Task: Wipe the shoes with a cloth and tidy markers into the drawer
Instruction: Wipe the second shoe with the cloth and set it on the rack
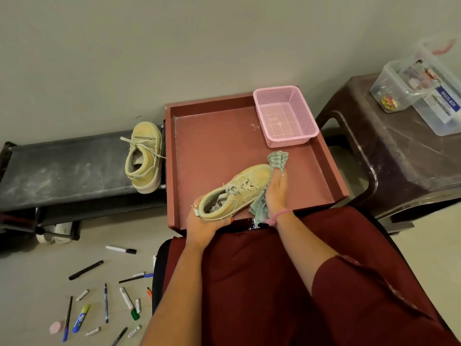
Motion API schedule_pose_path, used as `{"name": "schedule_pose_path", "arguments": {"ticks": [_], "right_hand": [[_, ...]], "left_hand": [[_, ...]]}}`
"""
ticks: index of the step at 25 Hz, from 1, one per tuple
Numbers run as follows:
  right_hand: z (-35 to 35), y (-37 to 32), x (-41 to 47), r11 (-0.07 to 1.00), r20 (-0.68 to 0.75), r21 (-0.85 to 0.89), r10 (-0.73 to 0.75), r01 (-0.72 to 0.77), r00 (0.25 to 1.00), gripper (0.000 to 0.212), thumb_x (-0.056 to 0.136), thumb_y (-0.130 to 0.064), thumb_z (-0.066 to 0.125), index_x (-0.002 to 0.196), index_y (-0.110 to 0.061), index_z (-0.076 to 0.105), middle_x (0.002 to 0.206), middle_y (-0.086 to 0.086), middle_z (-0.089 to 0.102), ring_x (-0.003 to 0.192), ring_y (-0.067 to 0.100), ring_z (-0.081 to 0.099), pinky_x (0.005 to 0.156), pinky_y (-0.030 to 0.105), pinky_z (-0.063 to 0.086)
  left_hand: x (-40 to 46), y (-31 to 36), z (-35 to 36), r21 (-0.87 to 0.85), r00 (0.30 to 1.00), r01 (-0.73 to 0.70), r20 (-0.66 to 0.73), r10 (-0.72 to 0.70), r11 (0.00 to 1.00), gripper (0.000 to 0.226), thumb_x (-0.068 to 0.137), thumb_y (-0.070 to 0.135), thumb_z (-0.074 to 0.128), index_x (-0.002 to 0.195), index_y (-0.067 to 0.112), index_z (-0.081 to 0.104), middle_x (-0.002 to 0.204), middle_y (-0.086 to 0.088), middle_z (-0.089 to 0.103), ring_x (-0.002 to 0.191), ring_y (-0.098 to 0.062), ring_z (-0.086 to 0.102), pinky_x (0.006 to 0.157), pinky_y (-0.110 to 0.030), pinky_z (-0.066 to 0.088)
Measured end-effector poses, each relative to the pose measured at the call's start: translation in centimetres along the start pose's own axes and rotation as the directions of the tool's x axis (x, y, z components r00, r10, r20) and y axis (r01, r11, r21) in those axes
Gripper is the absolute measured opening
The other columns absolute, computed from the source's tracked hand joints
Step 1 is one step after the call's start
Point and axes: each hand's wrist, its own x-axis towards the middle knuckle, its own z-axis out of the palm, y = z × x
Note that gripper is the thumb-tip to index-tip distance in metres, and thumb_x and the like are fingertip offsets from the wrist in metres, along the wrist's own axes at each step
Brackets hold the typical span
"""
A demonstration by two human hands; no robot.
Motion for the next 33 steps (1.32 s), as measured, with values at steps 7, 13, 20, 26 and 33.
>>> {"name": "schedule_pose_path", "arguments": {"ticks": [7, 13, 20, 26, 33], "right_hand": [[2.4, 0.8, -3.8, 0.974, -0.067, 0.14, 0.19, -0.179, 0.98, 0.044, 0.101, -0.035, 0.033, 0.139, -0.017, 0.046, 0.131, 0.003, 0.058, 0.122, 0.02, 0.053, 0.108, 0.04, 0.039], [1.8, 0.9, -6.4, 0.897, 0.118, 0.306, 0.296, -0.318, 0.948, 0.033, 0.097, -0.027, 0.04, 0.117, -0.011, 0.06, 0.117, 0.011, 0.066, 0.112, 0.028, 0.06, 0.102, 0.049, 0.045], [-1.6, -0.3, -8.6, 0.801, 0.383, 0.198, 0.467, -0.565, 0.797, 0.035, 0.098, -0.026, 0.042, 0.112, -0.001, 0.062, 0.105, 0.02, 0.068, 0.091, 0.029, 0.066, 0.089, 0.043, 0.052], [-8.4, -2.2, -6.7, 0.739, 0.408, 0.316, 0.46, -0.595, 0.788, 0.031, 0.097, -0.027, 0.044, 0.106, -0.005, 0.063, 0.092, 0.014, 0.074, 0.079, 0.024, 0.071, 0.067, 0.034, 0.057], [-10.0, -5.6, -6.5, 0.72, 0.431, 0.414, 0.384, -0.557, 0.816, 0.038, 0.098, -0.03, 0.042, 0.116, -0.004, 0.062, 0.108, 0.015, 0.07, 0.095, 0.024, 0.068, 0.075, 0.037, 0.054]], "left_hand": [[-0.6, -0.3, 1.4, -0.045, 0.994, -0.004, -0.106, -0.001, 0.999, 0.069, 0.053, 0.005, 0.093, 0.106, 0.031, 0.058, 0.101, 0.017, 0.07, 0.094, 0.002, 0.066, 0.076, -0.011, 0.051], [-0.5, -0.4, 1.5, 0.001, 0.993, 0.041, -0.115, -0.04, 0.999, 0.066, 0.053, 0.01, 0.092, 0.105, 0.033, 0.057, 0.1, 0.016, 0.069, 0.095, 0.003, 0.065, 0.079, -0.014, 0.05], [-0.9, 0.5, 1.2, 0.084, 0.994, 0.047, -0.1, -0.038, 0.995, 0.066, 0.05, 0.015, 0.094, 0.102, 0.036, 0.059, 0.099, 0.015, 0.069, 0.089, 0.01, 0.063, 0.074, -0.007, 0.047], [-2.4, 1.1, 1.5, 0.017, 0.987, 0.01, -0.161, -0.007, 1.0, 0.066, 0.055, 0.012, 0.092, 0.115, 0.02, 0.065, 0.106, 0.007, 0.071, 0.099, -0.007, 0.067, 0.09, -0.035, 0.055], [-4.5, 3.7, 0.5, -0.064, 0.957, -0.016, -0.289, -0.004, 0.998, 0.064, 0.057, 0.011, 0.091, 0.113, 0.026, 0.066, 0.101, 0.01, 0.071, 0.095, -0.004, 0.067, 0.087, -0.03, 0.057]]}}
